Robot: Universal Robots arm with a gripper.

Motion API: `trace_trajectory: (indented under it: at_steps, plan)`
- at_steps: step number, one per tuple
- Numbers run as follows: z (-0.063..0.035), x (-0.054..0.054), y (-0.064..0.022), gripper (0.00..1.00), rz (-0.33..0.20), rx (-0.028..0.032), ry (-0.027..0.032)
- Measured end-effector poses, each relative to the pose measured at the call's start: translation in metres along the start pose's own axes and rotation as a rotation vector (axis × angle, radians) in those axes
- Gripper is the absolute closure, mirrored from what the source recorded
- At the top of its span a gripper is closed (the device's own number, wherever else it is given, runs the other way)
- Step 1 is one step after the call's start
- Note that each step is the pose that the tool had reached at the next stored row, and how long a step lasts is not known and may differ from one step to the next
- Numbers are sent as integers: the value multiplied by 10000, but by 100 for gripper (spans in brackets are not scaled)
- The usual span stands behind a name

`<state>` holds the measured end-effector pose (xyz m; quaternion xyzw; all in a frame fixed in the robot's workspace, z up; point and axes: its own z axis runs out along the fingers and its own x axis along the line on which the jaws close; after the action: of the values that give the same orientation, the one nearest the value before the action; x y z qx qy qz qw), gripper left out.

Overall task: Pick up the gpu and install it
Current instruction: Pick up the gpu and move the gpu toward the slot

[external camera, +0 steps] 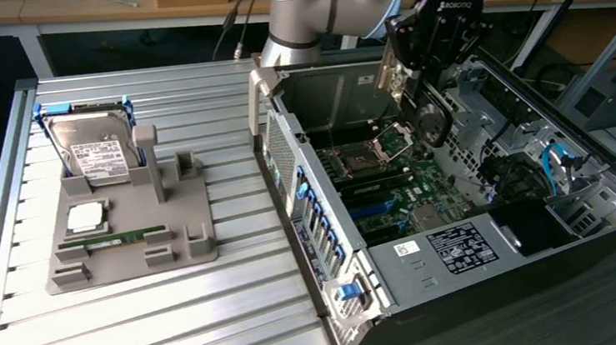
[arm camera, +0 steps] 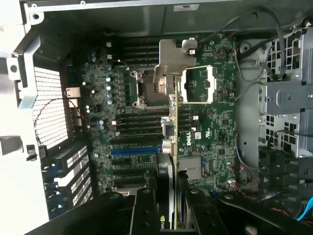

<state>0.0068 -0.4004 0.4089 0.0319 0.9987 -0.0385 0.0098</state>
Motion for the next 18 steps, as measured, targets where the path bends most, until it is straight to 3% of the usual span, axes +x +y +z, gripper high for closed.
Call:
trace_trajectory:
  at_steps: [4, 9, 18]
  plan:
    - [44, -104, 10, 73, -558, -13, -36]
    - [100, -258, 17, 73, -633, -13, -22]
    - [239, -384, 36, 73, -703, -15, -18]
